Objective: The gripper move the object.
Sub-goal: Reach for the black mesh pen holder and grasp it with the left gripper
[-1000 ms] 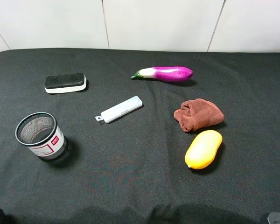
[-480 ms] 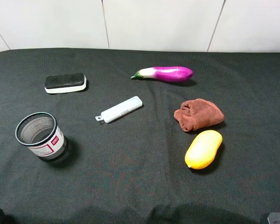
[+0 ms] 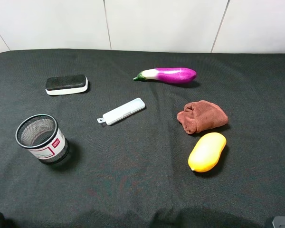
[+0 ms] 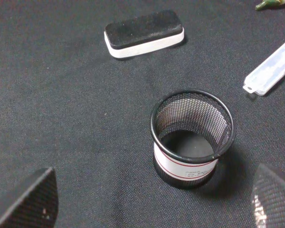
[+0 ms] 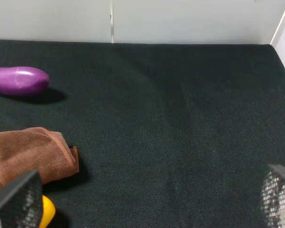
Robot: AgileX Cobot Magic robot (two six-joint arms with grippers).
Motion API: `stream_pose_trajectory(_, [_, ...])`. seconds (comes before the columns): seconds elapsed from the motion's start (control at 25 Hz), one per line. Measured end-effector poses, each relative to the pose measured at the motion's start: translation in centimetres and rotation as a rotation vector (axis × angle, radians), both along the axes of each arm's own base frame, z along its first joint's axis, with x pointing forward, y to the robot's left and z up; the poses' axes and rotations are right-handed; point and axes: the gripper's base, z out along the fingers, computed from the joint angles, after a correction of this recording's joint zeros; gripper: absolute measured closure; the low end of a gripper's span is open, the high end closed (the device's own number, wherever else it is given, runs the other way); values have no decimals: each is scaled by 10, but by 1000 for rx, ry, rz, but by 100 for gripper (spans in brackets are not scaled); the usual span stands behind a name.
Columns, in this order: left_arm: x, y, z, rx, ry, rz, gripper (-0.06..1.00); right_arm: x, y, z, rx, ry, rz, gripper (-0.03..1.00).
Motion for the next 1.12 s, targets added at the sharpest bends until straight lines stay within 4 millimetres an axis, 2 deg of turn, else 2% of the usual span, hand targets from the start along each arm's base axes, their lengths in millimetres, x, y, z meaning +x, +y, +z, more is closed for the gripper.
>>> stream_pose_trajectory(1.12, [0,0,0,0,0,0,10,0,0,0,0,0,0,27])
